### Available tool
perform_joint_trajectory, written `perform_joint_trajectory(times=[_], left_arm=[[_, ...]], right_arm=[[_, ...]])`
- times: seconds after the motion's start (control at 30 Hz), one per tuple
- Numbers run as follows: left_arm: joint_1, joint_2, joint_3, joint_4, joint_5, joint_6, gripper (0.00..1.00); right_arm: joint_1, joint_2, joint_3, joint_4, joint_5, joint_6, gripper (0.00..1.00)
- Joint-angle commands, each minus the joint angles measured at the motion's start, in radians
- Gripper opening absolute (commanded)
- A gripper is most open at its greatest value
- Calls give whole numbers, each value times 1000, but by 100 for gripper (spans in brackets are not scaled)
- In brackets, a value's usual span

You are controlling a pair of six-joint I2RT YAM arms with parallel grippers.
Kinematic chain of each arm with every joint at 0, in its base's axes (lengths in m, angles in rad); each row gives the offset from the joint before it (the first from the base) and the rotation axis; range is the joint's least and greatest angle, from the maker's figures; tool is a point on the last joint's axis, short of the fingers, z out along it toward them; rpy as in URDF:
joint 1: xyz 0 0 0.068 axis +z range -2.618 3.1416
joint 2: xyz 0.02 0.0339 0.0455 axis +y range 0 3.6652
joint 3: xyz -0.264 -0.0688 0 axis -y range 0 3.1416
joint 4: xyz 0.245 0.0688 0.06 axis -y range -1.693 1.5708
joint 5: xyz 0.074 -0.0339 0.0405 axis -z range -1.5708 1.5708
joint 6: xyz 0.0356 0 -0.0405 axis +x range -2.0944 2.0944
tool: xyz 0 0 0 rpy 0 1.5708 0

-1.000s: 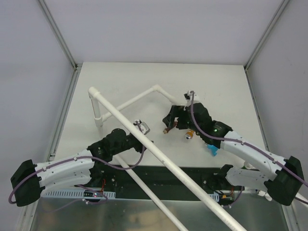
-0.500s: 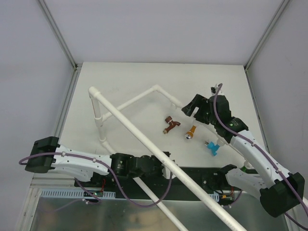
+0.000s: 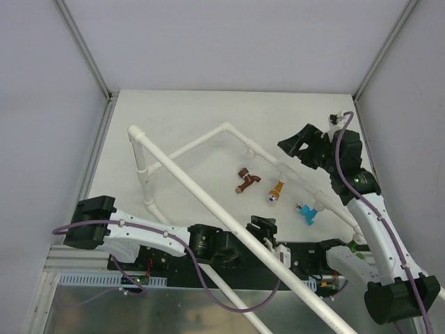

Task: Install the water faucets
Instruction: Place the water faucet at the center of the board, then adjust the adaptor at the center of the board.

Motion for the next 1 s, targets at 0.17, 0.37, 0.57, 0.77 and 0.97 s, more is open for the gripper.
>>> perform_joint_trajectory(times=[0.17, 0.37, 0.57, 0.77, 0.97], left_arm=[[3, -70, 120, -95, 153, -79, 57], [-29, -18, 209, -137, 184, -44, 57], [-137, 126, 218, -71, -28, 160, 56], [-212, 117, 112, 54, -74, 78, 56], [-316, 140, 83, 58, -135, 62, 57]], right_arm=[[396, -77, -120, 100, -136, -236, 88], [524, 74, -209, 237, 19, -138, 88], [523, 153, -309, 387, 31, -64, 88], [523, 178, -321, 388, 34, -84, 88], [524, 190, -311, 376, 39, -102, 88]])
